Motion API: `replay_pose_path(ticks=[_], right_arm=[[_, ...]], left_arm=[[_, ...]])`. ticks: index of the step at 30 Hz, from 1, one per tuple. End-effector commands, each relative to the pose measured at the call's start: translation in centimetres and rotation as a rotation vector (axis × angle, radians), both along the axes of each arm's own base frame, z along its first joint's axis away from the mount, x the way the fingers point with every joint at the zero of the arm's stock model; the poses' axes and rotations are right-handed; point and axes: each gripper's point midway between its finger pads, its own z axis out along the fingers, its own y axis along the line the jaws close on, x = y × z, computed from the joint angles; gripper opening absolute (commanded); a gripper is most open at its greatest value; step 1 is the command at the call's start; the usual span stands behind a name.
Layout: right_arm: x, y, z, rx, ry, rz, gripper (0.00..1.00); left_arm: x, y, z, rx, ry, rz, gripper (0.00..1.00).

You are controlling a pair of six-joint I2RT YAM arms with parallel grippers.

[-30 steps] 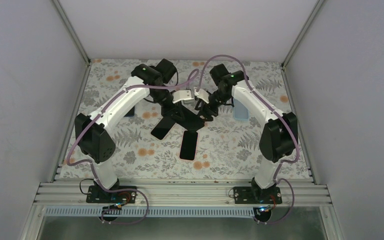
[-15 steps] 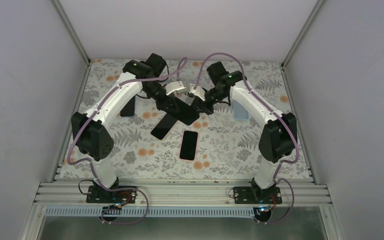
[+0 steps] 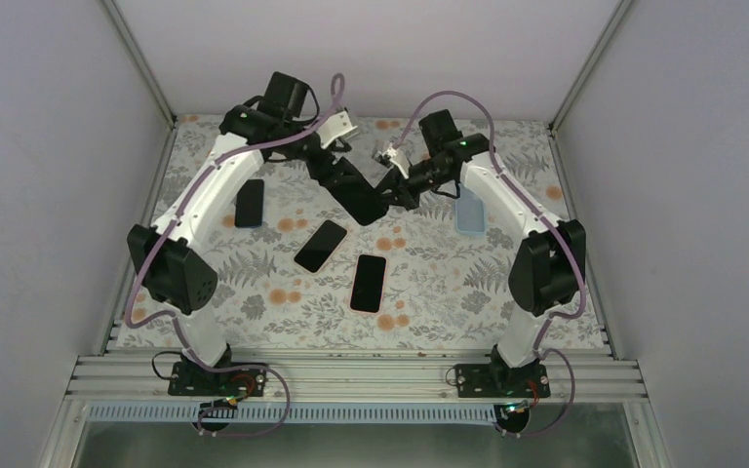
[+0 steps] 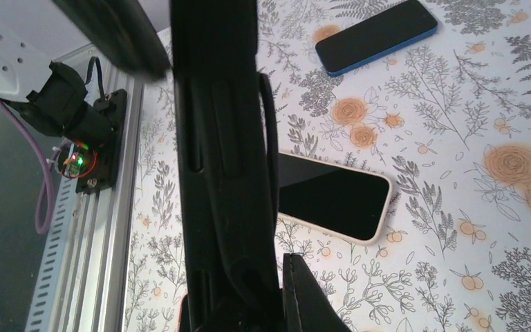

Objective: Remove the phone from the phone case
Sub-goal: Remove the phone case from the phone.

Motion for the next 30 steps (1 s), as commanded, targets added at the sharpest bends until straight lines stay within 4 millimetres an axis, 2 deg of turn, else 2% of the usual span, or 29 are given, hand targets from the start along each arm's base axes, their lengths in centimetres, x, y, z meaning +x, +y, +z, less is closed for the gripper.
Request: replay_pose_path(ticks=[1,3,8,10,12,15,21,24,27,30], right_arm=[[1.0,-0.4,4.0,0.113,0.052,-0.056,0.04],[2.4,-1.4,4.5,0.120,0.061,-0.107,0.04],[7.5,-4.4,5.2,0.131,0.082,-0.330,0.04],[9.7,-5.8,5.7,0.152,0.099,-0.429,0.04],[11.2,-6.8,6.3,0.193,0.119,-0.495,0.04],[12.9,-7.0,7.8,0.243,0.123,-0.565,0.04],[14.9,-7.2,11.8,0.315,0.038,-0.713,0.04],[15.7,-6.7,13.5,0.316,0.005,-0.754,0.03],[16.1,-6.4,14.7,0.332,-0.003,-0.773,0.03],[16.2,-6.2,15.1,0.337,-0.011,-0.782,0.03]], left_arm=[[2.3,1.4,7.0,-0.089,-0.279,0.115,0.89],[2.5,2.8,8.3,-0.087,-0.380,0.188,0.99],[2.3,6.1,11.6,-0.080,-0.577,0.359,1.00],[2.3,6.8,13.1,-0.103,-0.660,0.424,1.00],[2.3,6.8,13.9,-0.110,-0.735,0.481,1.00],[2.1,5.2,14.1,-0.127,-0.810,0.534,1.00],[3.4,-0.1,10.5,-0.179,-0.732,0.538,0.96],[4.1,-2.8,9.6,-0.233,-0.661,0.497,0.96],[5.4,-4.5,8.7,-0.246,-0.623,0.492,0.96],[6.5,-5.3,7.7,-0.242,-0.605,0.500,0.96]])
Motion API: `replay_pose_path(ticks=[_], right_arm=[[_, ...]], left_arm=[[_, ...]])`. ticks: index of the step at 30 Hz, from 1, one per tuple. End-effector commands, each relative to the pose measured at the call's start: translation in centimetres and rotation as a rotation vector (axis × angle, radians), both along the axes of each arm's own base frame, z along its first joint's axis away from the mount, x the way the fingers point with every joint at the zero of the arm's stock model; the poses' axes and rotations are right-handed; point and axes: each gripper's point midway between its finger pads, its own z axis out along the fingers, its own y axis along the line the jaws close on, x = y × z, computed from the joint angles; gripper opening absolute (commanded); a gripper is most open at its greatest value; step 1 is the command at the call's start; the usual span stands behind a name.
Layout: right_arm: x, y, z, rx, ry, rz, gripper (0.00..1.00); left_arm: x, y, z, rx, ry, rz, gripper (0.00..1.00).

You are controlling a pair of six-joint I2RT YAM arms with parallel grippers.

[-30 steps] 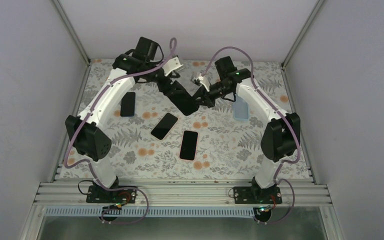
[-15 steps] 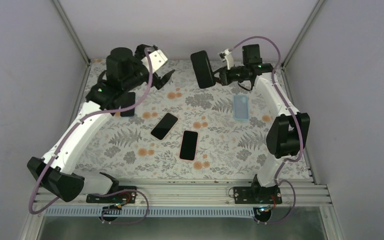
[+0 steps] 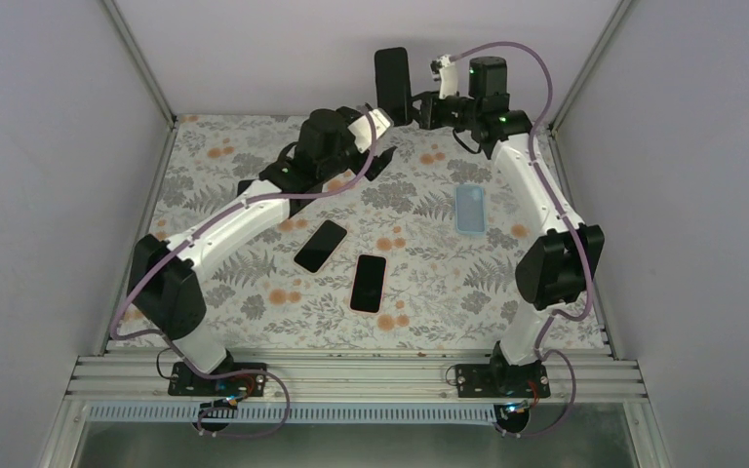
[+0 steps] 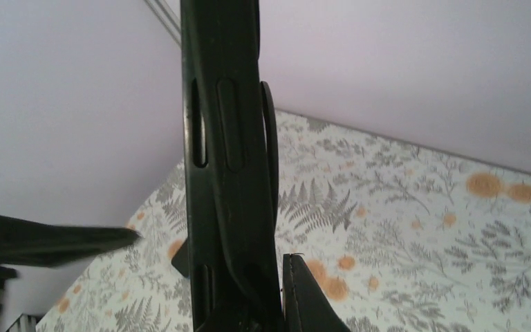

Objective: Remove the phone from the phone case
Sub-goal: Remove the phone case from the phone.

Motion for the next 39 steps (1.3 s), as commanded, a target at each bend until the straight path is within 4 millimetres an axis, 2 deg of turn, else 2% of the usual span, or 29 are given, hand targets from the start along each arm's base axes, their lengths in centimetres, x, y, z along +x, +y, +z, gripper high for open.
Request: replay_pose_path(ticks=[1,10,17,30,35,39], right_arm=[[0.6,0.6,4.1,0.053,-0.095,-0.036,0.03],[0.3,1.3,3.3,0.057,-0.088,-0.016,0.03],[0.0,1.5,3.6,0.062,-0.091,-0.006,0.03],[-0.9,1.8,3.5,0.061,-0.099,0.012,0.03],[-1.4,1.9,4.0,0.062,-0.108,0.012,0.03],[-1.5,1.9,4.5,0.069,-0.110,0.005,0.03]], left_arm=[[1.2,-1.1,2.9,-0.112,-0.039,0.014,0.96],[2.6,-2.0,3.3,-0.159,-0.028,0.030,0.96],[3.6,-2.8,1.9,-0.139,0.006,0.041,0.95],[4.0,-1.7,3.0,-0.173,-0.007,0.110,0.93],[4.8,-1.2,2.2,-0.145,-0.009,0.168,0.92],[4.7,-1.1,2.0,-0.123,-0.036,0.201,0.92]])
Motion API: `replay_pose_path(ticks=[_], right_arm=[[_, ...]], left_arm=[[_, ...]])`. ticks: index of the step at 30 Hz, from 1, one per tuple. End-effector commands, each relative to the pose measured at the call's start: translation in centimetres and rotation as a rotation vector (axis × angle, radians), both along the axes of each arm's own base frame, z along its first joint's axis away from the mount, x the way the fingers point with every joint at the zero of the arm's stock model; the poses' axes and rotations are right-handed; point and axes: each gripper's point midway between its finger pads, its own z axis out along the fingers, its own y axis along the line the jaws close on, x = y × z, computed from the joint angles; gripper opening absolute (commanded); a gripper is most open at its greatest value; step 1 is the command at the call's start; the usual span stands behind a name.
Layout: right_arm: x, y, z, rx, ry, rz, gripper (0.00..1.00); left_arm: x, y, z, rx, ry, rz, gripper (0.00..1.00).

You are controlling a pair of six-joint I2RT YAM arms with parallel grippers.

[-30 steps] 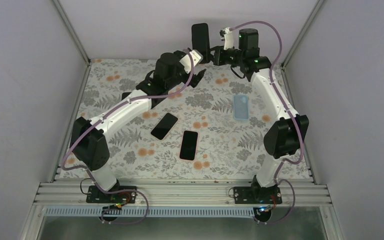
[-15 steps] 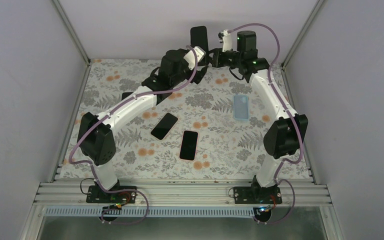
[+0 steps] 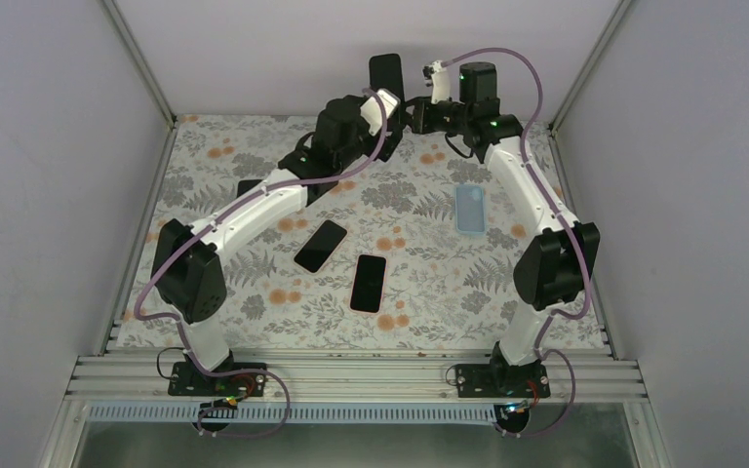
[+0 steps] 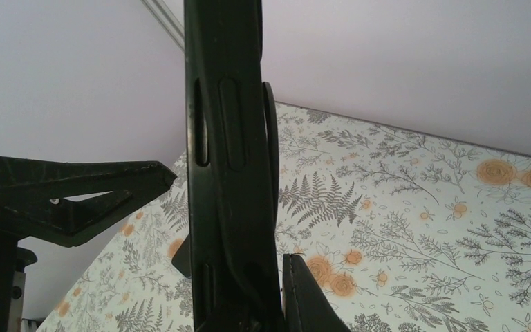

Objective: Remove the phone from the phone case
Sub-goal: Remove the phone case from the phone.

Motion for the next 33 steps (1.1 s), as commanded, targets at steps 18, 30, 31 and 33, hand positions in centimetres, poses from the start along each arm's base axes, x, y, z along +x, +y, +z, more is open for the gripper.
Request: replay_pose_path(ticks=[18,30,31,33], right_arm=[[-2.6,1.0,4.8,0.073,-0.082,0.046,0.03],[-5.5,4.0,2.7,0.116,0.001,0.192,0.03],[-5.7,4.1,2.9,0.121,-0.001,0.203,0.03],[-6.4,4.2,3.3,0.131,-0.003,0.228,0.03]], left_arm=[[0.2,9.5,7.3,0.179,-0.541,0.714,0.86],[-2.9,10.8,9.0,0.257,-0.901,0.894,0.70],[-2.7,10.7,8.6,0.256,-0.892,0.897,0.66],[-2.2,10.4,7.8,0.258,-0.877,0.890,0.58]])
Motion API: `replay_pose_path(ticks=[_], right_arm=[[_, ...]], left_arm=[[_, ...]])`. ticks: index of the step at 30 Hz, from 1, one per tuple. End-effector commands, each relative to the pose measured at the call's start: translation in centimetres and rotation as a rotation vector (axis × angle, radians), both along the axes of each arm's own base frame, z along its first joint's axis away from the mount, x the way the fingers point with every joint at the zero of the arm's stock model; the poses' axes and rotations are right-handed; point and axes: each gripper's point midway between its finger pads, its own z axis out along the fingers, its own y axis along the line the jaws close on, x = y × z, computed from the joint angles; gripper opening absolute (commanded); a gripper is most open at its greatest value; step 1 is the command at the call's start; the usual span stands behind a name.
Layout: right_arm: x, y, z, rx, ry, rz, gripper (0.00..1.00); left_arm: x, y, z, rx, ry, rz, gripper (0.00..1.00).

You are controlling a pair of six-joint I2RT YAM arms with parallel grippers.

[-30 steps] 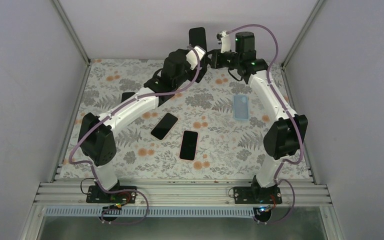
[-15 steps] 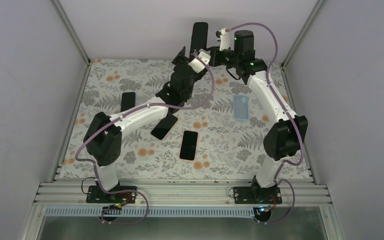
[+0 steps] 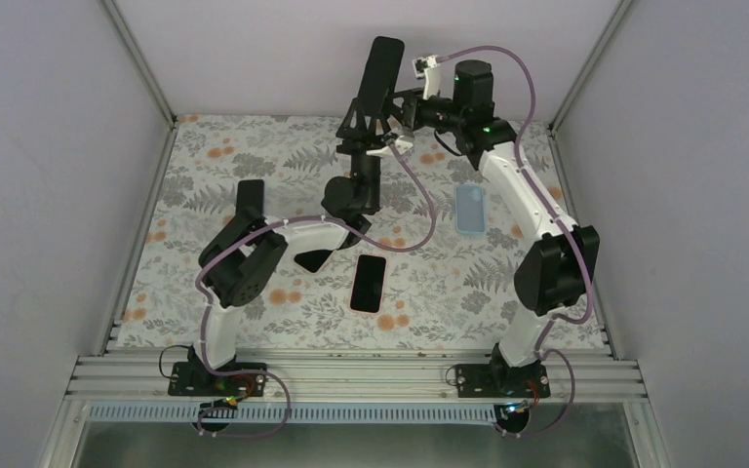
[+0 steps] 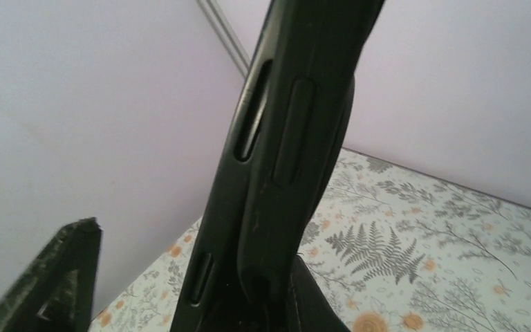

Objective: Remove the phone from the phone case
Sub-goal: Remove the phone case from the phone.

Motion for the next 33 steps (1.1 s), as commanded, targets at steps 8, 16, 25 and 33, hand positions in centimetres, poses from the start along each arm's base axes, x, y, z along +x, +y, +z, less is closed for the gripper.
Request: replay_pose_path(ticks=[8,16,25,33], right_arm=[[-5.8,1.7,-0.2,0.009,0.091,0.174,0.03],[-5.3,1.7,-0.6,-0.001,0.094,0.154,0.03],[-4.0,0.7,-1.0,-0.056,0.058,0.081,0.03],[0.5,-3.9,-3.4,-0.249,0.051,-0.154,0.03]], left_arm=[[-1.1,5.1,3.5,-0.134,-0.172,0.231,0.42],[-0.7,3.6,3.0,-0.124,-0.128,0.147,0.28],[-0.3,3.0,2.7,-0.134,-0.057,0.063,0.02],[-2.1,3.5,2.9,-0.103,-0.021,0.027,0.02]])
